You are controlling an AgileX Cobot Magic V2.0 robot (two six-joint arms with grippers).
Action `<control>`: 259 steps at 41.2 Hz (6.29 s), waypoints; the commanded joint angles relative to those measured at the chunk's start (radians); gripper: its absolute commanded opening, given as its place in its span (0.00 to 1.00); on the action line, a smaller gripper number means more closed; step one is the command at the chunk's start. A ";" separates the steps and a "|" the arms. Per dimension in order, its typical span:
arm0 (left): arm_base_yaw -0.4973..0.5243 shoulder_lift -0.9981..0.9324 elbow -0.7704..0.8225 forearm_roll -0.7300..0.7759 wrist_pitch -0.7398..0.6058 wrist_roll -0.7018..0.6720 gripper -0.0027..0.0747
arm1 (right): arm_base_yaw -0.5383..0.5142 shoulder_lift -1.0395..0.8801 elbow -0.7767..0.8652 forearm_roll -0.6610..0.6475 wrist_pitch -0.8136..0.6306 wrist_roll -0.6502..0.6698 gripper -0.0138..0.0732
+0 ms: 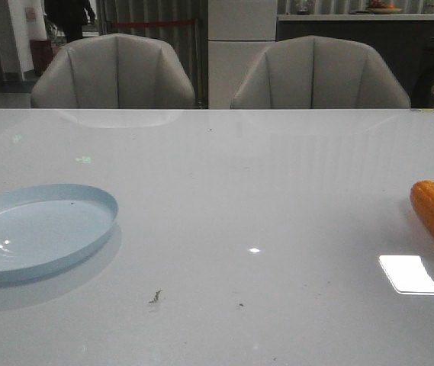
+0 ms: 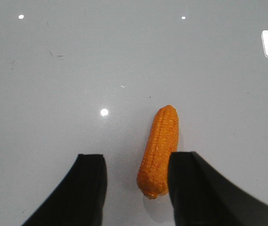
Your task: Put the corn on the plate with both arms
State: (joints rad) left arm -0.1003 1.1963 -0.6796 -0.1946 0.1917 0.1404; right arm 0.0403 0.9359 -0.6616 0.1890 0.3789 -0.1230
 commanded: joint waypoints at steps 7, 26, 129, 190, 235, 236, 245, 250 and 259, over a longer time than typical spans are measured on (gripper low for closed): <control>0.013 0.179 -0.194 -0.012 0.168 -0.054 0.69 | 0.001 -0.005 -0.036 -0.003 -0.079 -0.010 0.65; 0.070 0.504 -0.512 -0.053 0.412 -0.103 0.68 | 0.001 -0.005 -0.036 -0.003 -0.080 -0.010 0.65; -0.303 0.855 -1.029 -0.316 0.780 -0.086 0.17 | 0.001 -0.005 -0.036 -0.003 -0.083 -0.010 0.65; -0.177 0.328 -0.861 0.234 0.576 -0.093 0.65 | 0.001 -0.005 -0.036 0.024 -0.024 -0.010 0.65; -0.067 -0.350 0.000 0.174 0.293 -0.095 0.65 | -0.036 0.505 -0.373 0.004 0.129 0.075 0.81; -0.067 -0.350 0.000 0.174 0.293 -0.095 0.65 | -0.036 0.531 -0.389 -0.005 0.144 0.076 0.81; -0.067 -0.350 0.000 0.174 0.309 -0.095 0.65 | -0.036 0.678 -0.469 -0.114 0.160 0.165 0.74; -0.067 -0.350 0.000 0.172 0.311 -0.095 0.65 | -0.036 0.726 -0.483 -0.163 0.159 0.195 0.72; -0.067 -0.350 0.000 0.168 0.311 -0.095 0.65 | -0.036 0.797 -0.484 -0.164 0.159 0.195 0.72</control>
State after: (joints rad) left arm -0.1699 0.8568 -0.6526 -0.0152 0.5631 0.0552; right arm 0.0100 1.7561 -1.1122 0.0357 0.5724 0.0692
